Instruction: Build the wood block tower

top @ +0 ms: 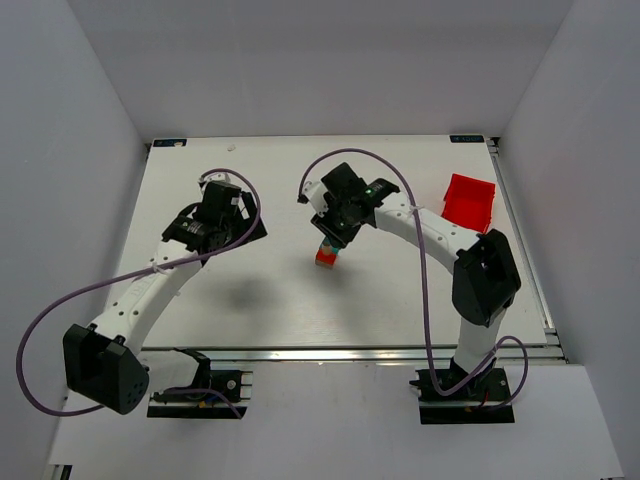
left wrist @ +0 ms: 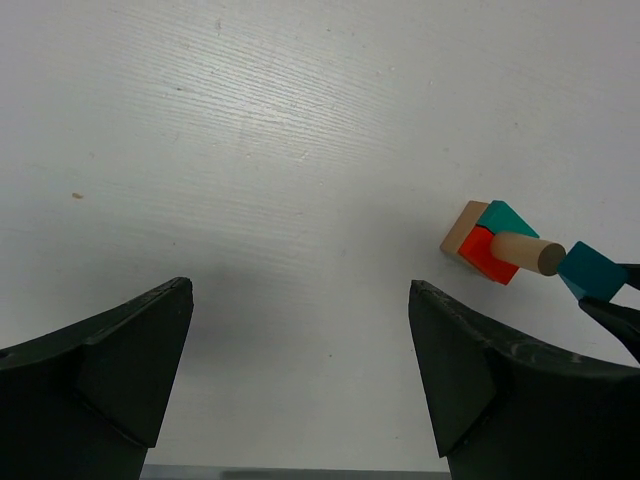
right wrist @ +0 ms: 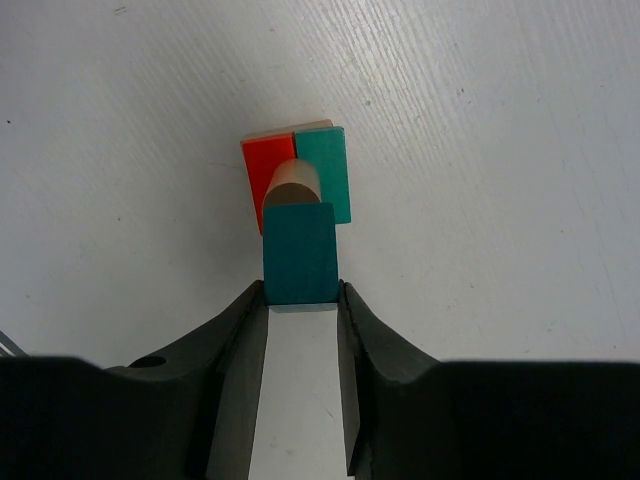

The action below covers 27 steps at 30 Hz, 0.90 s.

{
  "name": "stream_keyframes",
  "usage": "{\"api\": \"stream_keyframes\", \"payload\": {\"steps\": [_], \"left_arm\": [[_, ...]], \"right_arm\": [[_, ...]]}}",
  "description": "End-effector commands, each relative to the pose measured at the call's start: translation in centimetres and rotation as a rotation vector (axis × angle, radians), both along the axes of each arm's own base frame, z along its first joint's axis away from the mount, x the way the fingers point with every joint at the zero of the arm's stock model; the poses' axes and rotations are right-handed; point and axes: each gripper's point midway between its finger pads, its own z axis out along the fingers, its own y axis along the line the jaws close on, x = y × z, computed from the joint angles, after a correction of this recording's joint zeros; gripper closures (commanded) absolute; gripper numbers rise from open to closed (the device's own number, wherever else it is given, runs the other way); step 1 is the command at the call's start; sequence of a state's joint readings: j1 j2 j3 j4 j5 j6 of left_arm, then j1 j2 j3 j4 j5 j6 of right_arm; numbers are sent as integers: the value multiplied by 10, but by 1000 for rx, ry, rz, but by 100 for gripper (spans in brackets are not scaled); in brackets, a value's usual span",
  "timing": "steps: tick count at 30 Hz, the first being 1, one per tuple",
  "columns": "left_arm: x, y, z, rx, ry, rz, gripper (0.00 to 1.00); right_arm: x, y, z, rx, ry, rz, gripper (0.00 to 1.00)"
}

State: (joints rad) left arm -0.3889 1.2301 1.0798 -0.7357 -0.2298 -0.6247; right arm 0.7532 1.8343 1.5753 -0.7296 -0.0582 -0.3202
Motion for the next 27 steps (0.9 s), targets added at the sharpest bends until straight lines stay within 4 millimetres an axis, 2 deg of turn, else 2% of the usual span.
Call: {"api": "stream_keyframes", "payload": {"steps": [1, 8, 14, 22, 27], "left_arm": [[-1, 1, 20, 6, -47, -38, 2], [-3, -2, 21, 2, -52, -71, 2], [-5, 3, 26, 13, -69, -59, 2], [-8, 8, 37, 19, -109, -49, 2], [-8, 8, 34, 20, -102, -48, 2]], "right_arm": [[11, 13, 22, 40, -72, 6, 100], [12, 20, 23, 7, -109, 57, 100], [8, 25, 15, -35, -98, 107, 99], [12, 22, 14, -107, -124, 118, 99], [12, 24, 14, -106, -124, 123, 98]]}}
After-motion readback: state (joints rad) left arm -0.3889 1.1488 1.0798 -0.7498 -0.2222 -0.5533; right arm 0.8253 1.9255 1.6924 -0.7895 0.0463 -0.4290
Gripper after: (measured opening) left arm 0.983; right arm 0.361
